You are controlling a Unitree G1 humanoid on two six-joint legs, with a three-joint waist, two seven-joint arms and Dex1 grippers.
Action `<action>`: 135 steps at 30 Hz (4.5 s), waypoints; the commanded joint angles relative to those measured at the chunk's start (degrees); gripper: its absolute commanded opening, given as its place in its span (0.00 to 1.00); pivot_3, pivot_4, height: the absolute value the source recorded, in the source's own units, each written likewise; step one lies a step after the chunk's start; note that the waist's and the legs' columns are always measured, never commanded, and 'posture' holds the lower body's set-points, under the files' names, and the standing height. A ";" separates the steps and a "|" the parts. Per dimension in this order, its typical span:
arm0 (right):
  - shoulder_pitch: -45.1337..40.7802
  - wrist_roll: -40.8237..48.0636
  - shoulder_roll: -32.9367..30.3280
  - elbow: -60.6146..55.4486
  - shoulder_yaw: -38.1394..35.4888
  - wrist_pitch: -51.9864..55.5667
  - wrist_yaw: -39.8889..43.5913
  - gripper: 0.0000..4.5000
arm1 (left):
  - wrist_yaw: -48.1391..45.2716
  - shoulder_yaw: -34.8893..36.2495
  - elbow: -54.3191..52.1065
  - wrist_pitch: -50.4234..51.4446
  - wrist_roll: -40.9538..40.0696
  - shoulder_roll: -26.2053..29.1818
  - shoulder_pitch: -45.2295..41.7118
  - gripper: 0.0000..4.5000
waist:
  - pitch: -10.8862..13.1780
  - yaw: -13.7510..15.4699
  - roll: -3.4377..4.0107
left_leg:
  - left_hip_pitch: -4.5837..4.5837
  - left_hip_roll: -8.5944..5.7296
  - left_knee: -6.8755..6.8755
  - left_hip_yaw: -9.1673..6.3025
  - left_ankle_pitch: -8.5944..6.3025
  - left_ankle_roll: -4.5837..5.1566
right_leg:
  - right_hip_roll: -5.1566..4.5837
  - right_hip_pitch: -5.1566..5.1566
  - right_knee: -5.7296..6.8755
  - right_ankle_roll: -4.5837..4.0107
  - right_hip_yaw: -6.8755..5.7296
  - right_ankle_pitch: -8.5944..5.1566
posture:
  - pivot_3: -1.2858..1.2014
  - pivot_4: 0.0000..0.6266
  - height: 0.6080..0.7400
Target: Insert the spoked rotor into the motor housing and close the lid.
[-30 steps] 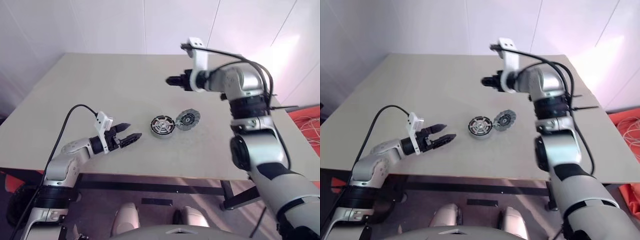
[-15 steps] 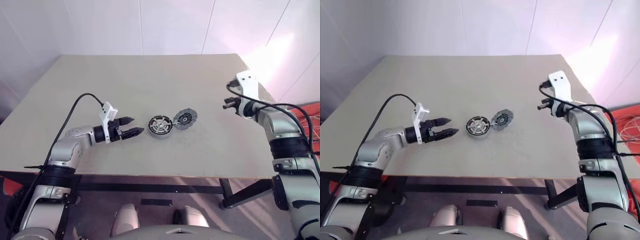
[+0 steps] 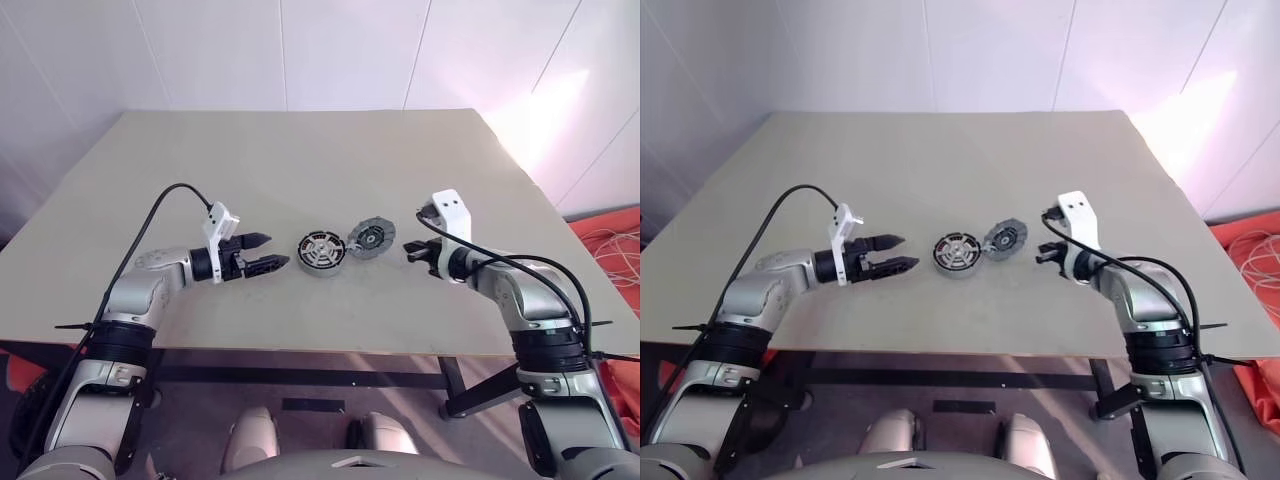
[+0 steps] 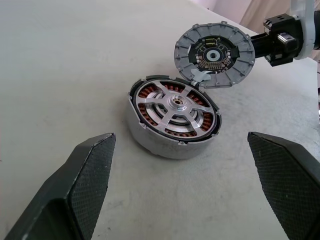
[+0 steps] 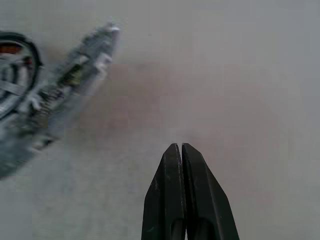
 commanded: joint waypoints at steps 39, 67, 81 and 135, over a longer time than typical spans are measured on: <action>-18.66 -1.01 23.43 20.19 2.72 -9.74 -11.16 0.01 | 3.71 4.92 -6.59 0.35 -0.73 1.99 2.09 1.00 | 0.00 -0.32 -0.03 | 0.01 -0.02 0.04 -0.13 0.01 -0.05 | -0.01 -0.04 0.03 -0.35 -0.01 0.20 | 0.52 0.00 1.00; -1.36 11.87 -0.97 -5.04 -1.42 -4.47 11.88 0.01 | 2.33 3.67 -2.25 -1.39 0.60 0.68 -0.04 1.00 | 0.00 0.01 -0.05 | -0.02 -0.01 0.04 -0.11 0.01 -0.02 | 0.00 0.02 -0.02 0.04 -0.02 -0.02 | 0.52 0.00 1.00; -5.73 10.01 6.51 3.75 5.46 -9.24 14.58 0.01 | 3.02 5.50 -3.95 -0.74 0.52 1.86 1.87 1.00 | 0.00 -0.01 -0.05 | -0.04 0.00 0.14 -0.13 -0.02 0.03 | -0.01 0.02 -0.03 -0.30 -0.05 0.18 | 0.52 0.00 1.00; -3.63 4.55 7.23 7.68 7.44 -27.80 19.46 0.14 | 2.53 1.62 -9.76 4.81 -2.63 -1.54 3.46 1.00 | -0.07 -0.06 -0.17 | -0.04 0.00 0.14 -0.15 -0.11 0.17 | -0.02 0.09 -0.13 -0.33 -0.06 0.18 | 0.52 0.00 1.00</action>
